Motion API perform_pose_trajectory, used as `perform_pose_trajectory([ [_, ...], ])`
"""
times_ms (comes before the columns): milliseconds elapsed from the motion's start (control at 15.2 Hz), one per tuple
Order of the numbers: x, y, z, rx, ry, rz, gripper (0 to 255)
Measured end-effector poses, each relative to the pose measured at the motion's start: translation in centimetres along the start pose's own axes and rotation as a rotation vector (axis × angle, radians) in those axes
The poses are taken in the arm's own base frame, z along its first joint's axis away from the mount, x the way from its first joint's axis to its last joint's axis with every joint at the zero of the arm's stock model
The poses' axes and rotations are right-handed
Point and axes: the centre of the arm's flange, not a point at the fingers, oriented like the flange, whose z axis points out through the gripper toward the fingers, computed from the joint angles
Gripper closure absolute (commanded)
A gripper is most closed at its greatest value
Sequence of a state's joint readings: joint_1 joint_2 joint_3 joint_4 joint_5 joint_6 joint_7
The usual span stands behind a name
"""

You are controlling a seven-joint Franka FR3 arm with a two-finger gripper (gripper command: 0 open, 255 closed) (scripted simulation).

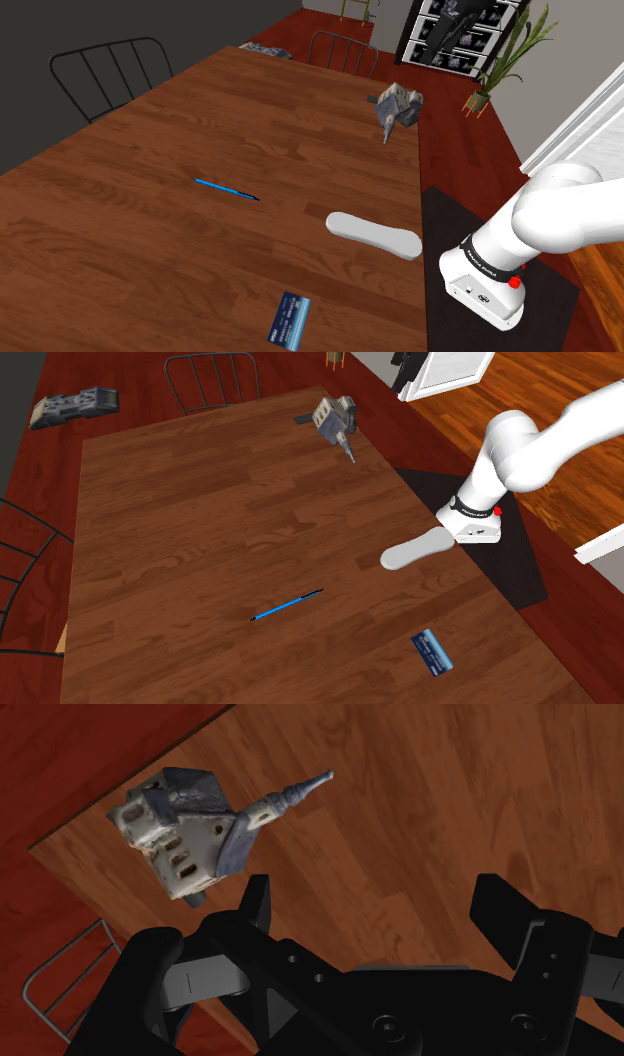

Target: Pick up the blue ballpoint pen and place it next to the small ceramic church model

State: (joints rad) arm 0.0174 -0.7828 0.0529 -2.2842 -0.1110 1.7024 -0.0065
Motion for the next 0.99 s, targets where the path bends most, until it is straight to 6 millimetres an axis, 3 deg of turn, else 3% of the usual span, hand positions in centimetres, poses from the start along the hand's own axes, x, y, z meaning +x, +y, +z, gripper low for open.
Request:
perform_pose_trajectory([
  [198, 0.9, -1.1, 0.7, 0.007, -0.002, -0.014, 0],
  [990, 8.6, -11.9, 7.7, 0.072, -0.02, -0.148, 0],
])
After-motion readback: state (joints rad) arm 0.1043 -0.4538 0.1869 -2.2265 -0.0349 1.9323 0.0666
